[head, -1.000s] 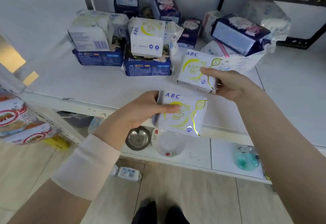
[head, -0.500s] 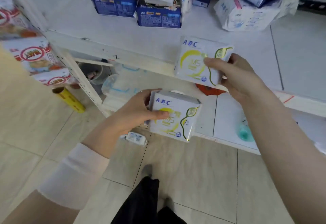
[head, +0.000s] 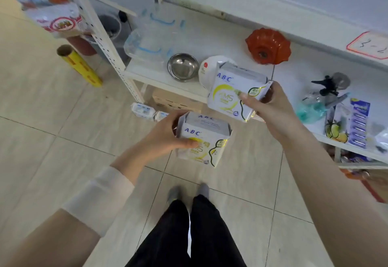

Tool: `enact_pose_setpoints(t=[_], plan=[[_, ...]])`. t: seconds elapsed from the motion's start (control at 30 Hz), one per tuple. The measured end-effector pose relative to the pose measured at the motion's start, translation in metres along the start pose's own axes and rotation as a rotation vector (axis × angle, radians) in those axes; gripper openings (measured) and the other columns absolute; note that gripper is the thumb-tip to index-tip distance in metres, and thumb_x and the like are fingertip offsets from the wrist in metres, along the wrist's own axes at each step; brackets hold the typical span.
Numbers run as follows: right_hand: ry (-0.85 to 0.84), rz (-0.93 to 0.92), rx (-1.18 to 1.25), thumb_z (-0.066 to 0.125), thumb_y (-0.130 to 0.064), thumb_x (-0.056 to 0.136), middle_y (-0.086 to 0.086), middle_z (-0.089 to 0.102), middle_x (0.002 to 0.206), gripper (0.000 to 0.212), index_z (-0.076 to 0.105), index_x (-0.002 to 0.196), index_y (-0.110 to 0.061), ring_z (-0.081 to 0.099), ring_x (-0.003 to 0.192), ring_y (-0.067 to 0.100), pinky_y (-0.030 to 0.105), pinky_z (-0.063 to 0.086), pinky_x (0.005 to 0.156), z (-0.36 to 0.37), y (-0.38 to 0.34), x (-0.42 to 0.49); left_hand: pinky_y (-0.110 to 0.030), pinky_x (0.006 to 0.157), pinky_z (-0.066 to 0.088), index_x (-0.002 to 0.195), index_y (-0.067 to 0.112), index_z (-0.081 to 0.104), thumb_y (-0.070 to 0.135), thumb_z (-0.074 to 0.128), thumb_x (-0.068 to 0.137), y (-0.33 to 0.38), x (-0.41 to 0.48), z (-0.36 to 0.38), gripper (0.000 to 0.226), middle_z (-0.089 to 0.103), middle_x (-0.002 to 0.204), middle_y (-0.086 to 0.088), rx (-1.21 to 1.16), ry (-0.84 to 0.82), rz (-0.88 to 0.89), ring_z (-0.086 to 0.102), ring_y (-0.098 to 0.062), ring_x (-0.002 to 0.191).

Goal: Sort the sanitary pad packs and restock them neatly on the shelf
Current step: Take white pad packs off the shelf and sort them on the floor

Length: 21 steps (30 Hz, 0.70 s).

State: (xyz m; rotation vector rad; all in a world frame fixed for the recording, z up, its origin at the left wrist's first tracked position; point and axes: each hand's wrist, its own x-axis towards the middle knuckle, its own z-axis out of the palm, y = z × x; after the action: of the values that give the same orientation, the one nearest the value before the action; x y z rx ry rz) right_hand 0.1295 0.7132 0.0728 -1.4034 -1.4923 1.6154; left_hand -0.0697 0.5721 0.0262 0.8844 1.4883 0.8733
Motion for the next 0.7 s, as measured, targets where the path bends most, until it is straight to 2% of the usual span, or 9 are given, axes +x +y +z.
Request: enact_pose_setpoints(t=[0.1,0.17,0.27,0.37,0.47,0.57,0.7], plan=[[-0.002,0.07,-0.016,0.082,-0.033,0.065,0.007,0.064,0.109,0.06,0.05,0.11,-0.01,0.063,0.104,0.021,0.033,0.053,0.082,0.01,0.033,0.001,-0.021,0.08,0.052,0.115,0.032,0.049,0.009,0.087,0.056,-0.024,-0.002,0.007,0.074,0.06,0.109,0.014,0.004,0.018,-0.032,0.059,-0.002,0.101],[0.006,0.121,0.002,0.082,-0.025,0.068,0.003,0.063,0.101,0.05,0.05,0.104,-0.013,0.062,0.103,0.023,0.029,0.053,0.079,0.012,0.053,0.003,-0.017,0.075,0.049,0.112,0.033,0.048,0.002,0.085,0.058,-0.037,-0.004,0.012,0.072,0.059,0.109,0.015,0.001,0.03,-0.051,0.058,-0.001,0.1],[-0.015,0.176,0.006,0.081,-0.011,0.067,0.007,0.062,0.109,0.05,0.05,0.106,-0.015,0.062,0.102,0.021,0.032,0.053,0.083,0.014,0.085,0.016,-0.018,0.077,0.049,0.11,0.037,0.048,0.013,0.085,0.052,-0.059,0.004,0.02,0.073,0.059,0.111,0.015,0.008,0.048,-0.083,0.057,-0.001,0.103],[-0.042,0.187,-0.015,0.08,-0.002,0.066,0.001,0.059,0.1,0.047,0.048,0.094,-0.023,0.059,0.089,0.012,0.019,0.052,0.072,0.017,0.124,0.036,-0.021,0.083,0.051,0.111,0.037,0.048,0.017,0.083,0.049,-0.097,0.023,0.031,0.074,0.058,0.114,0.013,0.017,0.068,-0.118,0.057,-0.001,0.106],[-0.046,0.165,-0.054,0.081,-0.002,0.064,-0.007,0.057,0.095,0.049,0.047,0.091,-0.027,0.058,0.084,0.004,0.011,0.048,0.064,0.021,0.162,0.064,-0.023,0.085,0.051,0.117,0.03,0.047,0.005,0.085,0.055,-0.139,0.048,0.039,0.077,0.056,0.117,0.012,0.004,0.044,-0.158,0.057,-0.001,0.105],[-0.057,0.143,-0.154,0.084,-0.009,0.062,-0.006,0.056,0.104,0.056,0.047,0.103,-0.02,0.055,0.095,0.007,0.017,0.047,0.076,0.029,0.215,0.098,-0.023,0.088,0.049,0.119,0.028,0.046,0.003,0.084,0.058,-0.196,0.079,0.045,0.077,0.056,0.119,0.01,0.036,0.052,-0.192,0.054,-0.001,0.108],[-0.058,0.136,-0.23,0.086,-0.016,0.059,-0.001,0.058,0.112,0.063,0.048,0.109,-0.018,0.056,0.104,0.012,0.027,0.046,0.09,0.043,0.326,0.147,-0.03,0.091,0.049,0.12,0.03,0.046,0.009,0.083,0.058,-0.299,0.14,0.043,0.076,0.055,0.118,0.012,0.064,0.068,-0.188,0.053,-0.005,0.113]])
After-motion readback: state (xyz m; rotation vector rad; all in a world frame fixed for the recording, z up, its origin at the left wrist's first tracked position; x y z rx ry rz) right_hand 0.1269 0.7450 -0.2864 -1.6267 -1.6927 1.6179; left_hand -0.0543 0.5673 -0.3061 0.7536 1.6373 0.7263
